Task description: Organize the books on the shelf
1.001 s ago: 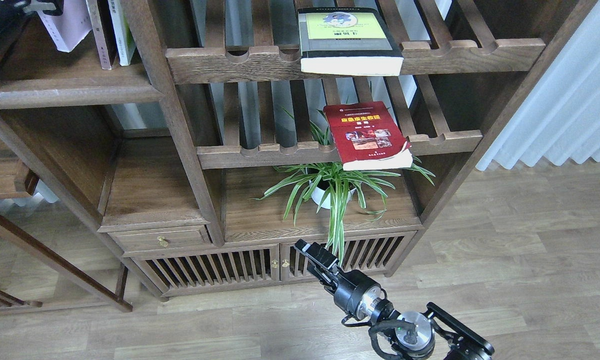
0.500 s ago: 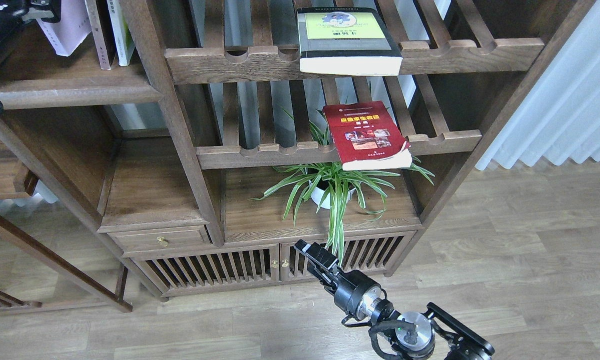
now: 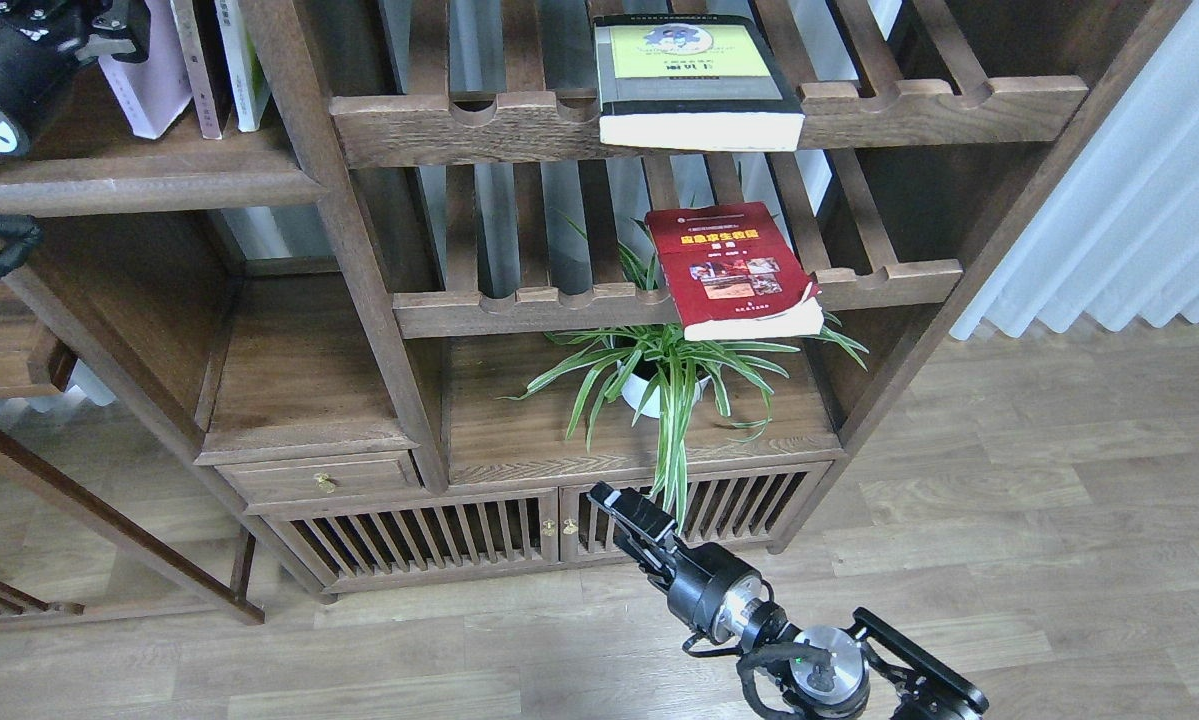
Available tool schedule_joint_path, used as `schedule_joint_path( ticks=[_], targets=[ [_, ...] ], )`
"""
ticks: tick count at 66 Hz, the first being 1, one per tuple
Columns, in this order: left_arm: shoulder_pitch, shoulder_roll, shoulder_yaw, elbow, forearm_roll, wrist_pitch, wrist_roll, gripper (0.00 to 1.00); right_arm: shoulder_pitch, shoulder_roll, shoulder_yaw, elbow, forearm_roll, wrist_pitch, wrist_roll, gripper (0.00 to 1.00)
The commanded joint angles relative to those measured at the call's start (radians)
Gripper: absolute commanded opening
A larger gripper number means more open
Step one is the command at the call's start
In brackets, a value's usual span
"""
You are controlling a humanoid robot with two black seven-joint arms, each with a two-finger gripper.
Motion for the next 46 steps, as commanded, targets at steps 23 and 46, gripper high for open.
schedule_joint_path(
  ticks=[23,46],
  targets=[
    [-0.064,-0.004,-0.091,-0.019,0.000,-0.003,0.027,0.54,-0.008,0.000,0.001,0.000,-0.001,0.001,0.000,0.98],
    [-0.092,-0.017,-0.201,-0.052,0.000,-0.004,0.037,0.58,-0.012,0.000,0.002,0.000,0.000,0.001,0.000,0.98]
  ],
)
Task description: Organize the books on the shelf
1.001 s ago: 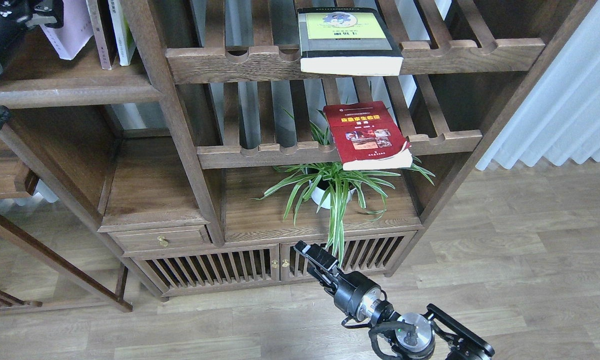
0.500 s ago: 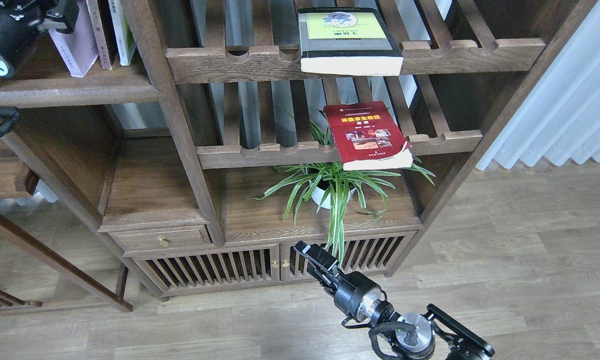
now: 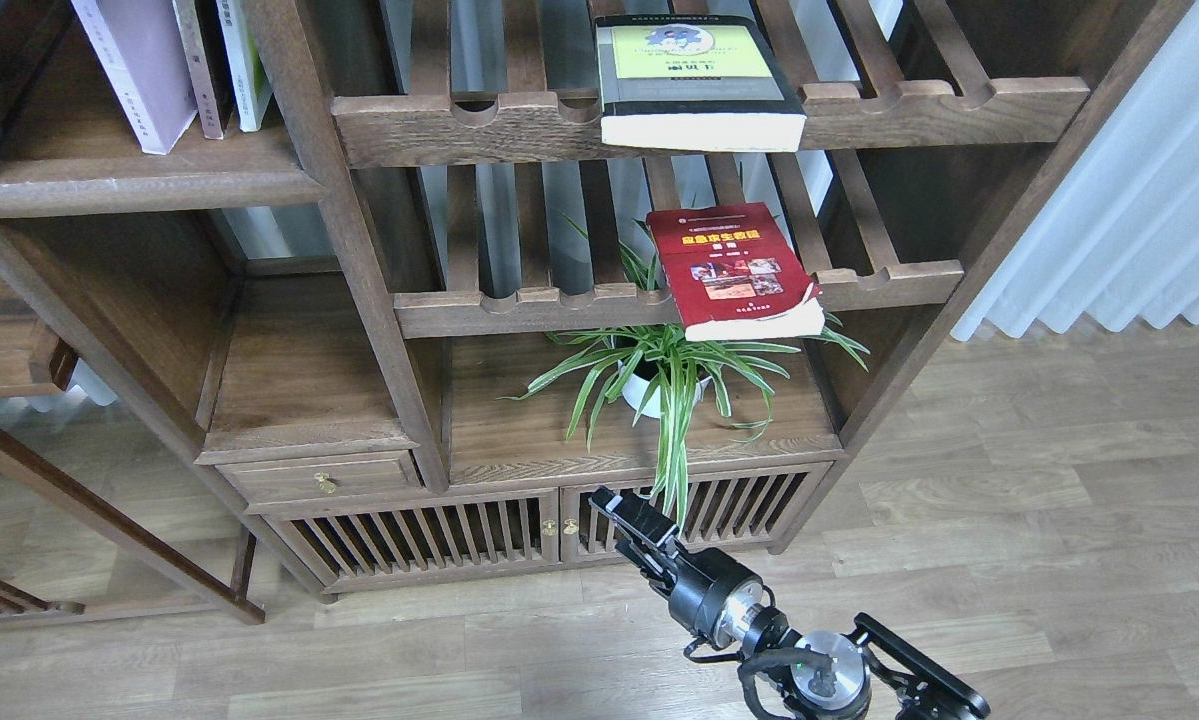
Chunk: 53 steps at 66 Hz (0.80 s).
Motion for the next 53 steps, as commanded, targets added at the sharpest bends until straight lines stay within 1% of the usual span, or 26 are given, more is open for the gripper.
schedule_joint_path(
  ticks=[1,9,10,13,23,29,32,34,35,38,39,41,46,48,53],
  targets=[
    [-0.004,-0.004,-0.036,-0.012,0.000,-0.001,0.002,0.58,0.000,0.000,0.001,0.000,-0.001,0.000,0.000,0.98],
    [-0.003,-0.007,-0.073,-0.019,-0.003,-0.002,0.000,0.59,-0.002,0.000,0.007,0.000,-0.001,0.000,0.000,0.98],
    [-0.001,-0.010,-0.085,-0.019,-0.011,-0.007,-0.007,0.61,-0.002,0.000,0.007,0.000,0.001,0.000,0.000,0.98],
    [0.005,-0.010,-0.094,-0.019,-0.015,-0.016,-0.012,0.62,-0.002,0.000,0.007,0.002,0.001,0.000,0.000,0.98],
    [0.049,-0.010,-0.148,-0.022,-0.075,-0.053,-0.015,0.66,-0.002,0.000,0.010,0.025,0.002,0.006,0.000,0.98],
    [0.077,-0.009,-0.190,-0.030,-0.140,-0.108,-0.015,0.70,-0.002,0.000,0.018,0.046,0.002,0.006,0.000,0.98],
    [0.094,-0.003,-0.220,-0.033,-0.156,-0.156,-0.016,0.71,-0.002,0.000,0.025,0.055,0.004,0.011,0.000,0.98],
    [0.099,-0.003,-0.234,-0.035,-0.158,-0.173,-0.018,0.72,-0.003,0.000,0.027,0.060,0.004,0.012,0.000,0.98],
    [0.105,-0.007,-0.252,-0.036,-0.160,-0.197,-0.018,0.75,-0.003,0.000,0.030,0.064,0.005,0.014,0.000,0.98],
    [0.109,-0.010,-0.271,-0.036,-0.163,-0.228,-0.018,0.77,-0.005,0.000,0.033,0.074,0.005,0.017,0.000,0.98],
    [0.112,-0.010,-0.285,-0.036,-0.169,-0.254,-0.018,0.78,-0.008,0.000,0.037,0.080,0.007,0.020,0.000,0.98],
    [0.114,-0.015,-0.297,-0.038,-0.182,-0.286,-0.018,0.78,-0.008,0.000,0.042,0.089,0.007,0.024,0.000,0.98],
    [0.115,-0.048,-0.322,-0.039,-0.257,-0.321,-0.020,0.78,-0.011,0.000,0.050,0.100,0.010,0.047,0.000,0.98],
    [0.115,-0.059,-0.325,-0.039,-0.279,-0.324,-0.020,0.80,-0.011,0.000,0.050,0.101,0.010,0.060,0.000,0.98],
    [0.117,-0.075,-0.332,-0.042,-0.319,-0.334,-0.015,0.94,-0.020,0.000,0.047,0.101,0.008,0.133,0.000,0.98]
  ],
)
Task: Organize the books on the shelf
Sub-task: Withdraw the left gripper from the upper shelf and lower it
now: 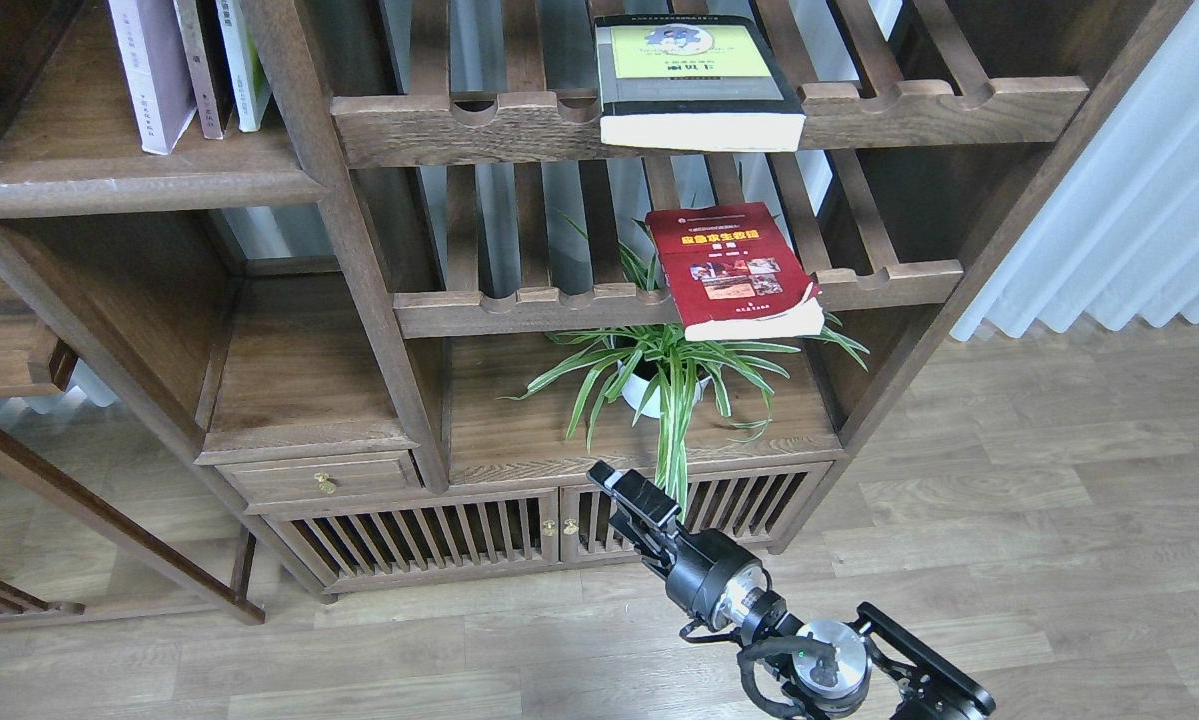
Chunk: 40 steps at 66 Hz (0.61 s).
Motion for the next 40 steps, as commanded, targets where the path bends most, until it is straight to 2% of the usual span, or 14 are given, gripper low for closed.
schedule_joint_path(
  ticks=[1,7,16,30,40],
  targets=[
    [0.003,-0.026,-0.017,-0.004,-0.064,-0.028,0.003,0.95,-0.010,0.000,-0.001,0.004,0.000,0.089,0.000,0.98],
    [0.004,-0.032,-0.047,-0.001,-0.096,-0.084,0.000,0.98,-0.010,0.000,-0.001,0.006,0.000,0.168,0.000,0.98],
    [0.043,-0.037,-0.064,-0.027,-0.142,-0.084,0.000,0.99,-0.011,0.000,0.006,0.009,0.000,0.264,0.000,0.98],
    [0.095,-0.047,-0.112,-0.182,-0.152,-0.084,0.000,1.00,-0.029,0.000,0.012,0.013,0.000,0.268,0.002,0.98],
    [0.185,-0.060,-0.164,-0.291,-0.184,-0.084,0.001,1.00,-0.031,0.000,0.009,0.013,0.000,0.268,0.002,0.98]
  ],
)
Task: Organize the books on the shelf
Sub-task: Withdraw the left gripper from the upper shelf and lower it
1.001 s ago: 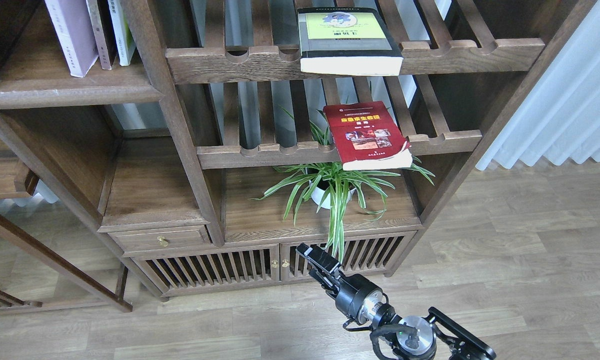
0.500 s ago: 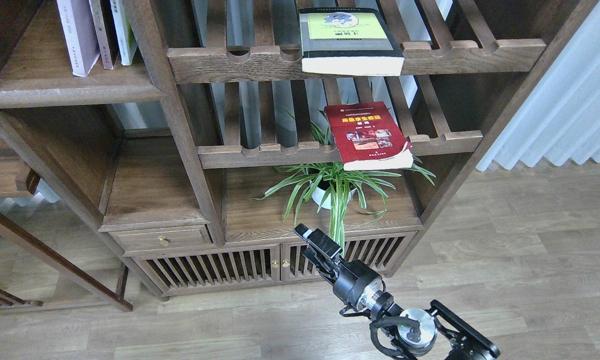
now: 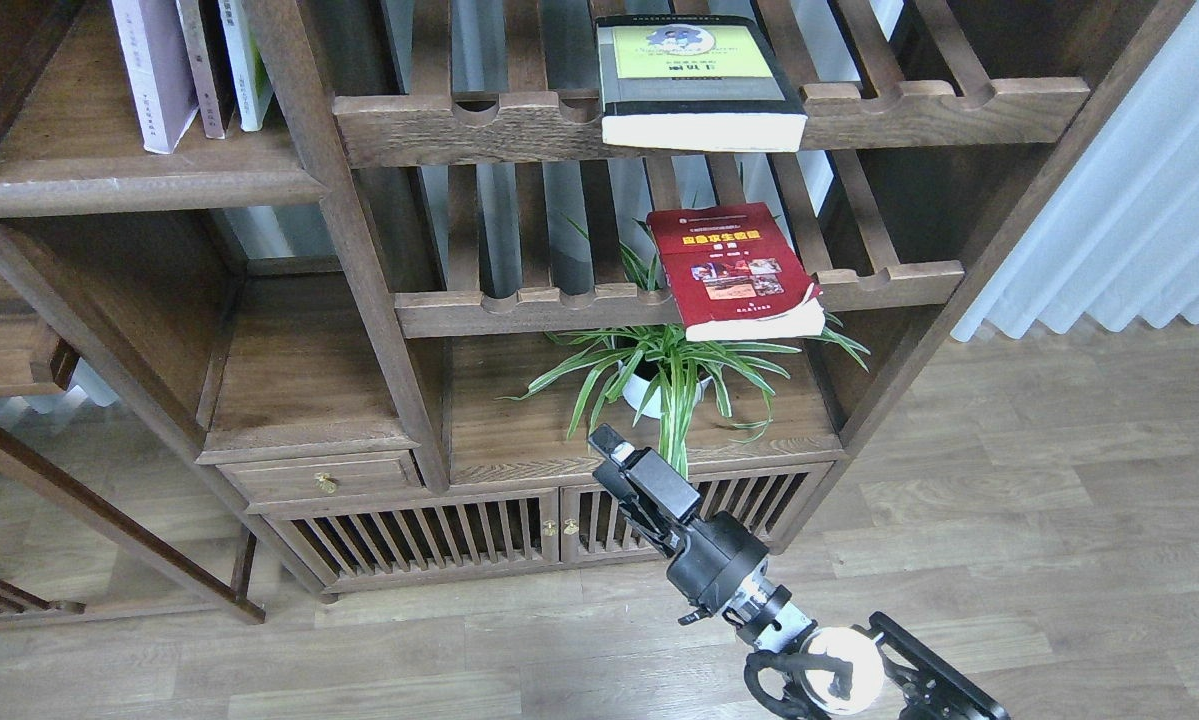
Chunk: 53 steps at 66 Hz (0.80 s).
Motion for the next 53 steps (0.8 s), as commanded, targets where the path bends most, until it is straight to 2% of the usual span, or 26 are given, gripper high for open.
schedule_joint_path(
  ticks=[1,15,26,40,44,53],
  targets=[
    [0.077,-0.006,-0.043,-0.096,-0.027,0.000,0.001,1.00,-0.002,0.000,-0.003,0.000,0.000,0.000,0.000,0.98],
    [0.137,-0.075,-0.118,-0.122,-0.036,0.000,0.003,1.00,0.001,0.000,-0.001,0.000,0.000,0.000,0.000,0.98],
    [0.151,-0.164,-0.109,-0.124,-0.029,0.000,0.032,1.00,0.015,0.000,0.000,-0.003,-0.002,0.000,0.000,0.98],
    [0.149,-0.291,-0.090,-0.124,-0.024,0.000,0.166,1.00,0.017,0.000,0.005,-0.008,-0.002,0.000,0.001,0.98],
    [0.149,-0.313,-0.068,-0.124,-0.024,0.000,0.184,1.00,0.017,0.000,0.019,-0.009,-0.002,0.000,0.002,0.98],
    [0.149,-0.324,-0.012,-0.124,-0.024,0.000,0.187,1.00,0.024,0.000,0.025,-0.012,-0.003,0.000,0.002,0.98]
  ],
)
